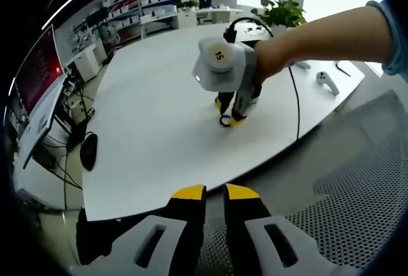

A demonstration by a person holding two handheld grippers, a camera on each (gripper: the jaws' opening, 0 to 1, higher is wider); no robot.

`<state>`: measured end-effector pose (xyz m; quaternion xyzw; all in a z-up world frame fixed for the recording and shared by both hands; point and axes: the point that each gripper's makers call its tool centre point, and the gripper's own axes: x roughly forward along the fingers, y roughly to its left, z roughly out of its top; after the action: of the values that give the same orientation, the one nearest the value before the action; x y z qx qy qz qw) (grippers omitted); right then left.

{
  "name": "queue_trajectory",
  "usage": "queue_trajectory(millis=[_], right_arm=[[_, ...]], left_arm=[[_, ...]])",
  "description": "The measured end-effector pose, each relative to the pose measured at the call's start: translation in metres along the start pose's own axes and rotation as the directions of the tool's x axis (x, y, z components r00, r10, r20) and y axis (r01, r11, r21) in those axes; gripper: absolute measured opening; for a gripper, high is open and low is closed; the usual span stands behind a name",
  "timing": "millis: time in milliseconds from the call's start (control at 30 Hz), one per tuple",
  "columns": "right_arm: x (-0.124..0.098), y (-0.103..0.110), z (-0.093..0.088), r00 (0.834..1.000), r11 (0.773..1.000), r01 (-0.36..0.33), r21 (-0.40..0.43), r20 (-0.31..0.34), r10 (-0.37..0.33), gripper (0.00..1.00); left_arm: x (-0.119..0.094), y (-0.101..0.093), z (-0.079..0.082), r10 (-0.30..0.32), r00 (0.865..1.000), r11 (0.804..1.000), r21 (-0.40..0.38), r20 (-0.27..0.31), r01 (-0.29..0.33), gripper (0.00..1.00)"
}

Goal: Place the washer onto the threaded stud by aligning its center hole with the stud, sliding it down to the base, and recovering from edge contact or off-axis alignment until the washer reaches the visible bottom stop.

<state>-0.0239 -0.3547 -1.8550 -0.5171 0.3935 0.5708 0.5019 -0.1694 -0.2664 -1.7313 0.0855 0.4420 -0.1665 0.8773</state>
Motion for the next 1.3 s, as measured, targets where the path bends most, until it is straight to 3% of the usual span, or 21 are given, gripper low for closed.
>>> queue_trajectory(millis=[133,233,600,767,933,1300], right_arm=[[0.001,0.004,0.0,1.0,1.0,-0.009,0.023,0.008,0.009,0.26],[0.001,0.005,-0.001,1.0,0.996,-0.016,0.086,0.001,0.016,0.26],[0.001,0.0,-0.004,0.999,0.998,-0.021,0.058,0.026,0.02,0.22],[-0.01,0.003,-0.004,0.998,0.996,-0.044,0.078,0.046,0.04,0.23],[-0.025,0.008,-0.006,0.998,0.998,-0.057,0.026,0.024,0.057,0.23],[-0.058,0.01,-0.007,0.997,0.998,-0.067,0.014,0.03,0.066,0.23]], left_arm=[[0.0,0.0,0.0,0.0,1.0,1.0,0.001,0.0,0.0,0.09],[0.0,0.0,0.0,0.0,1.0,1.0,0.001,0.0,0.0,0.09],[0.0,0.0,0.0,0.0,1.0,1.0,0.0,-0.001,0.0,0.09],[0.0,0.0,0.0,0.0,1.0,1.0,0.001,-0.003,0.0,0.09],[0.001,0.0,0.0,-0.002,1.0,1.0,0.003,-0.003,0.002,0.09],[0.0,-0.001,-0.002,-0.007,1.0,1.0,0.003,-0.015,0.007,0.09]])
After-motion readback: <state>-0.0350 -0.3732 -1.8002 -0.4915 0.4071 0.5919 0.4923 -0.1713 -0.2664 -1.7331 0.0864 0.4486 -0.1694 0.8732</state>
